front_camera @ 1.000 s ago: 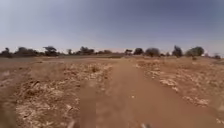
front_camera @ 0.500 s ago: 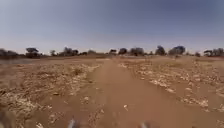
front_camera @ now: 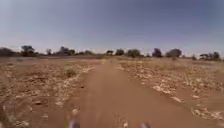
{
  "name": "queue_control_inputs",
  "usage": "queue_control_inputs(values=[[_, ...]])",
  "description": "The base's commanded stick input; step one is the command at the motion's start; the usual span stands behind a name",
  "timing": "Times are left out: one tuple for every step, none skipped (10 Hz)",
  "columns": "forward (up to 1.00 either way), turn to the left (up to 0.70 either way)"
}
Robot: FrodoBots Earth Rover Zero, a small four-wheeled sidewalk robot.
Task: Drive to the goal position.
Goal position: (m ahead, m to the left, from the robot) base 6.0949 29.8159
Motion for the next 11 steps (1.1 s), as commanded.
queue_control_inputs(values=[[0.0, 0.0], [0.0, 0.0], [0.0, 0.18], [0.0, 0.51], [0.0, 0.7], [0.0, 0.7], [0.0, 0.7], [0.0, 0.7], [0.0, 0.7], [0.0, 0.7], [0.0, 0.7]])
